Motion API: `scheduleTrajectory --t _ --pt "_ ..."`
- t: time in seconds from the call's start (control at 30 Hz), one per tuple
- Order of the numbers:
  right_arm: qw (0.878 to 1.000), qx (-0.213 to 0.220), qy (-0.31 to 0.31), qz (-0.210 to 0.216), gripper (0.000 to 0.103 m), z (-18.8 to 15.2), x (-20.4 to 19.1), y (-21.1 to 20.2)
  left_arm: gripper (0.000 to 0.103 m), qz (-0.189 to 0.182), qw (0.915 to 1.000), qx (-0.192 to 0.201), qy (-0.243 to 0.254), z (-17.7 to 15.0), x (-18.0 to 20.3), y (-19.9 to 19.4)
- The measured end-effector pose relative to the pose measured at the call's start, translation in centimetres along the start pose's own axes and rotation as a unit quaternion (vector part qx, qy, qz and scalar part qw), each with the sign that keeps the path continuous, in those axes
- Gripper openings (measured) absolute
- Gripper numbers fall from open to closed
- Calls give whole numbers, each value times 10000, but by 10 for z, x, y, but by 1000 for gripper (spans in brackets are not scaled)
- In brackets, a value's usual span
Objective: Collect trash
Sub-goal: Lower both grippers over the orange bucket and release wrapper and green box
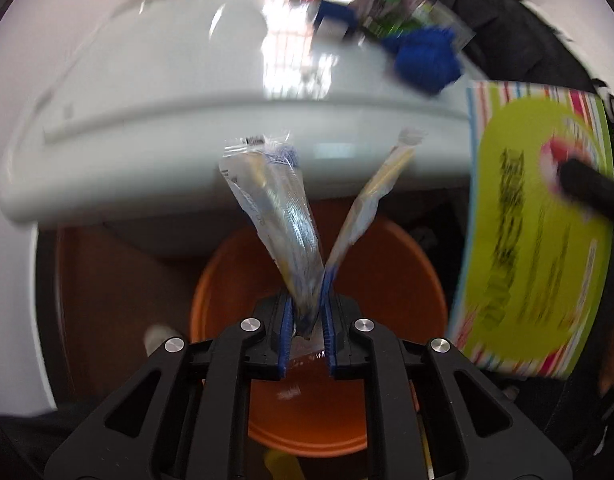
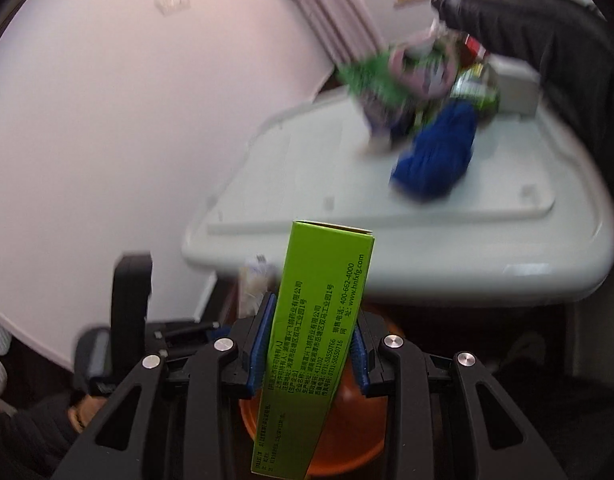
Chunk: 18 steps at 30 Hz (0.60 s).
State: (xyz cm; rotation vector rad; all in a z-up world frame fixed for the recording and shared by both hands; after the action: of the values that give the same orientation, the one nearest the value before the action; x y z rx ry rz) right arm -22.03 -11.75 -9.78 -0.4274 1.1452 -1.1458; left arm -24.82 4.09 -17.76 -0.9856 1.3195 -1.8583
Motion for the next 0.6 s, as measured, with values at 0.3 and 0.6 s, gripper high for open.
scheduleTrajectory --t 0.3,0.6 --pt "9939 -920 -31 -615 60 -28 -4 73 21 402 9959 -801 -138 -26 -13 49" --pt "9949 -760 89 -651 73 -23 0 66 56 159 9892 -1451 -159 -41 -7 70"
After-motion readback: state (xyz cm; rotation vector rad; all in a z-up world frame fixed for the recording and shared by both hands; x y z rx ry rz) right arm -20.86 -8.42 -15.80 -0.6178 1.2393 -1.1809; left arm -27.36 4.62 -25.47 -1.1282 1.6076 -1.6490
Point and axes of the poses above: each gripper's, at about its wrist camera, not at the fingertips, and y roughly the way its jaws point, x to its right, z to its top, the point moved 4 cm from there along y, roughly the way its jaws point, and after that the axes turned 8 degrees about -x, right-handed, at the moved point
